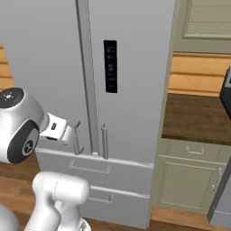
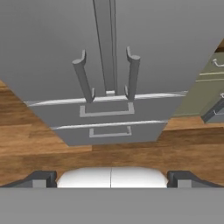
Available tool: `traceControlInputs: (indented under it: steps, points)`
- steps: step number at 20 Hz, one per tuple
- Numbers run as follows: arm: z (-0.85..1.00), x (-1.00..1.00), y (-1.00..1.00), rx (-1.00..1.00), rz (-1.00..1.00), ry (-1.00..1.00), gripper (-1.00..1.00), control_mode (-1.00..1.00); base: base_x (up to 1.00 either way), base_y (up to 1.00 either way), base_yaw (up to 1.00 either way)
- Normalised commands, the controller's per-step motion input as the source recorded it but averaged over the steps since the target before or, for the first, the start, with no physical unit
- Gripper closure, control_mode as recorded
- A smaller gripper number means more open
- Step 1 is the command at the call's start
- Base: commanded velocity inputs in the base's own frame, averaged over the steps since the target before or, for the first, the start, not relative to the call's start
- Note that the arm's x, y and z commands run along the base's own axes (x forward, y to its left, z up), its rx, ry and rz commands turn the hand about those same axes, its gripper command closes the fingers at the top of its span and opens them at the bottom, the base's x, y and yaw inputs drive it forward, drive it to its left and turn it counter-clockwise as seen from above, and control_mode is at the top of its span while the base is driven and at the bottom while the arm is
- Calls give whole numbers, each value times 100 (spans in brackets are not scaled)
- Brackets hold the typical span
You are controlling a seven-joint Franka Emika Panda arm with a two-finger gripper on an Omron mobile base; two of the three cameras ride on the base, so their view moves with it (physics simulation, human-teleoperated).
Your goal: Take the strawberry from the fridge and place it on top of the pancake, located on the dining counter.
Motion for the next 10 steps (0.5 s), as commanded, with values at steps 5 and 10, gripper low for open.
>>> traceControlInputs:
  steps: [5,10]
  points:
    - [0,0,0,0,0,0,-100,100,-81,4,0]
    - [0,0,0,0,0,0,-100,100,-97,0,0]
